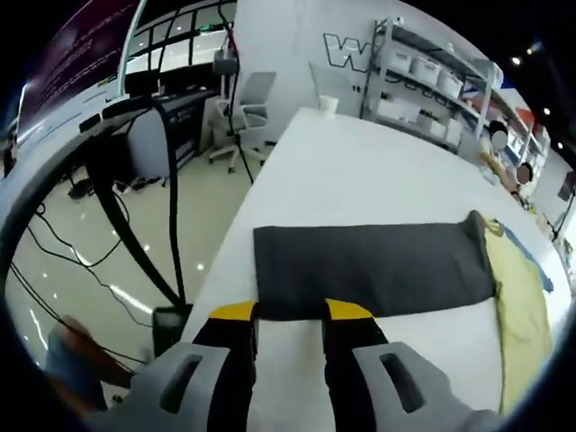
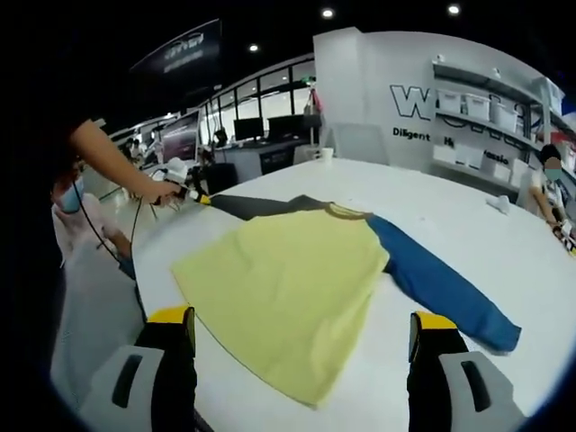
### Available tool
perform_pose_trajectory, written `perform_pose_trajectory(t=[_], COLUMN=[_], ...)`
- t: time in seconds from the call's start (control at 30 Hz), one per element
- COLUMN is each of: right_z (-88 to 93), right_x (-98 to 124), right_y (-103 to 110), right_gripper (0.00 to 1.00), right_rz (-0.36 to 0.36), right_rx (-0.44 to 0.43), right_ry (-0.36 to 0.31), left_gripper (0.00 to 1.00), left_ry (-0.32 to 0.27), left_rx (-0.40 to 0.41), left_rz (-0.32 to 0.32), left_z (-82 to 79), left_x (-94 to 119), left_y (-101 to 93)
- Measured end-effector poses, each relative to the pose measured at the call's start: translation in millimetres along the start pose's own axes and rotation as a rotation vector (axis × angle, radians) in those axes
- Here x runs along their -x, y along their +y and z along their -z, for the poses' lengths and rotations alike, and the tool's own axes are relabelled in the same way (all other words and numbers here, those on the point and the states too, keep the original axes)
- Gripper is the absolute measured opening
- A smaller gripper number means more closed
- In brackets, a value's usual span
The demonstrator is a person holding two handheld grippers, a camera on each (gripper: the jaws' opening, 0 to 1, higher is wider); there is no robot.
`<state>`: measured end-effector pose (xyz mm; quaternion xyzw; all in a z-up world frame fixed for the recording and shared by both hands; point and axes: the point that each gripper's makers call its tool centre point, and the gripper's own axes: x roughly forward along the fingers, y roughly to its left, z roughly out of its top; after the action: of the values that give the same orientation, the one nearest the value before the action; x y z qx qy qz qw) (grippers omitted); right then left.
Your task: Fold the garment on the visible template until the final outline fits inside the template.
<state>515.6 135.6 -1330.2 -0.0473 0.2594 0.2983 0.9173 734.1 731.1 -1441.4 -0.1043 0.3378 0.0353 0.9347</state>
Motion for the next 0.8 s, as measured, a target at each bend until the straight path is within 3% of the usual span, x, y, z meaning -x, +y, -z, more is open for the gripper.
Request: perform_pose_trajectory(t=[0.2, 0.33, 0.63, 0.8], right_z=[0.2, -0.4, -3.7, -5.6], right_x=[0.9, -0.2, -3.5, -4.5], right_y=[-1.6, -2.2, -4.0, -4.4], right_gripper=[0.97, 0.97, 0.97, 0.97], right_rz=[0.009, 0.009, 0.006, 0.005], right_rx=[-0.003, -0.003, 0.003, 0.002], right_ry=[0.006, 0.01, 0.013, 0.008], left_gripper=[0.17, 0.07, 0.02, 0.02], left_ry=[-0.001, 0.004, 0.026, 0.01], left_rx=[0.076, 0.07, 0.087, 0.117], left_rz=[-0.008, -0.019, -0.018, -0.01], left_z=[-1.6, 0.0, -2.7, -8.9], left_x=[-5.5, -5.9, -6.4, 0.0], left_y=[11.9, 15.0, 13.9, 7.0])
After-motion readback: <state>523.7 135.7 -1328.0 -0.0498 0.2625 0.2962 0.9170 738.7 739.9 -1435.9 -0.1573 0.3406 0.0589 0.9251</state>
